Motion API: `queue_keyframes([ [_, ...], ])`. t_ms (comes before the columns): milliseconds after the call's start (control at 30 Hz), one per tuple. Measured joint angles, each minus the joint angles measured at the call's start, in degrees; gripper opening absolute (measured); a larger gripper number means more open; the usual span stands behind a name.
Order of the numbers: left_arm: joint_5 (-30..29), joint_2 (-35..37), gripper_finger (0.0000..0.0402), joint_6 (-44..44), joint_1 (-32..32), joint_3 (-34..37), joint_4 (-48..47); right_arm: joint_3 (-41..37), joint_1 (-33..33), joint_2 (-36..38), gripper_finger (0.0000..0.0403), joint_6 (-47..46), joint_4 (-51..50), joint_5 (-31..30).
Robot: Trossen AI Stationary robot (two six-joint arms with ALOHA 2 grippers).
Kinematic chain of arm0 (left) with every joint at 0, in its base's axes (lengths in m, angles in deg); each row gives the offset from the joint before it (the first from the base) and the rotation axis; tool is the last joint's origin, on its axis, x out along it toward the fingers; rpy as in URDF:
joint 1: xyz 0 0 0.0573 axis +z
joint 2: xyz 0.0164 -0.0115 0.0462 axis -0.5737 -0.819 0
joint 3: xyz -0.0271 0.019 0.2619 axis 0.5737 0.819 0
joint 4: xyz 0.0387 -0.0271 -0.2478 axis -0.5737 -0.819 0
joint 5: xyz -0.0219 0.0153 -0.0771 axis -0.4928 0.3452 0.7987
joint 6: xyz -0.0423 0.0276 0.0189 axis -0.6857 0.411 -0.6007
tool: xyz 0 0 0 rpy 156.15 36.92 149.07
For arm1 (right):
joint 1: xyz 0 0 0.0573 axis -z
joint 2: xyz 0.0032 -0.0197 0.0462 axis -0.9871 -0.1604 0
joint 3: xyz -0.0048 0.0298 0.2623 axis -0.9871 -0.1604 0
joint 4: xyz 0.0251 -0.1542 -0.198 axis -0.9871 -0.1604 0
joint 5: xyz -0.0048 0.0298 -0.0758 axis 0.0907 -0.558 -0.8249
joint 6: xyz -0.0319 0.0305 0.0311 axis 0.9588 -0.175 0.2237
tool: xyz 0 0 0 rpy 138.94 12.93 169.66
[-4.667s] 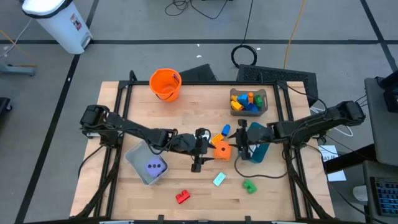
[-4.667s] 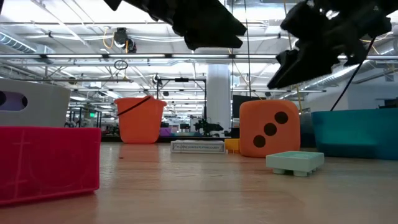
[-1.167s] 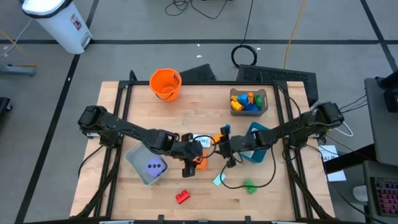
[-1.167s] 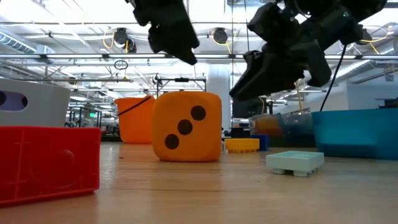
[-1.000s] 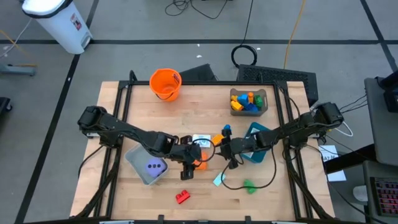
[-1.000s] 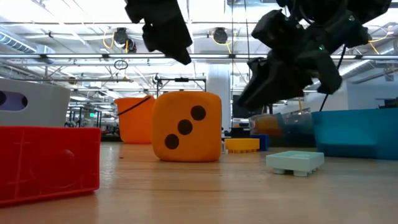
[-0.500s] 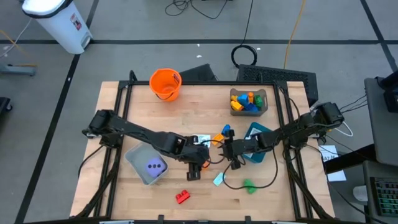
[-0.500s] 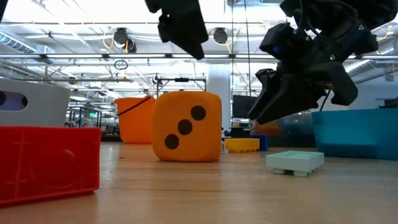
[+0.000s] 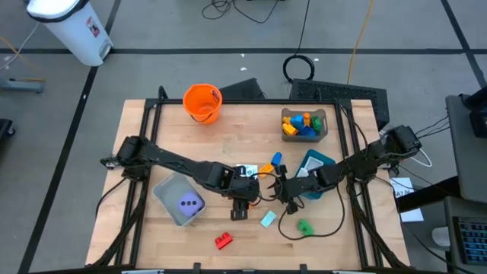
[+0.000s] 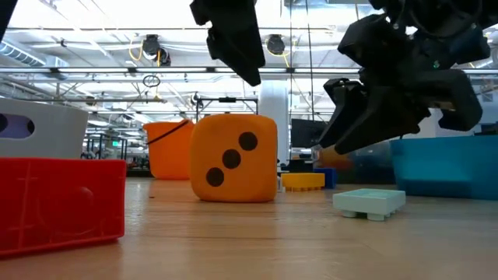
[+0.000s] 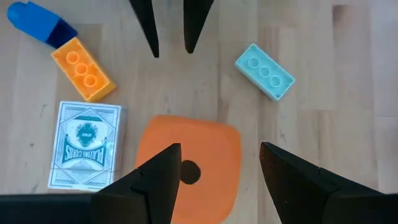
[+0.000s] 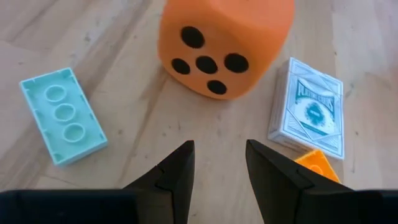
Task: Pick & Place Toys
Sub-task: Put the orange dice into the gray bin
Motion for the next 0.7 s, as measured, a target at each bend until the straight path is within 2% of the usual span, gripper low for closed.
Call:
queue_keyframes([
  [200, 0.77, 2.02, 0.0227, -3.03, 0.74, 0.00, 0.48, 0.00, -0.66, 0.00, 0.0137, 2.78, 0.36, 0.00],
  [500, 13.59, 2.04, 0.0228, -4.59, 3.53, 0.00, 0.23, 0.00, -0.51, 0.00, 0.0137, 6.83, 0.36, -0.01],
  [700, 15.00, 2.04, 0.0235, -5.44, 4.66, 0.00, -0.12, 0.00, -0.51, 0.00, 0.0137, 7.55, 0.36, 0.00],
])
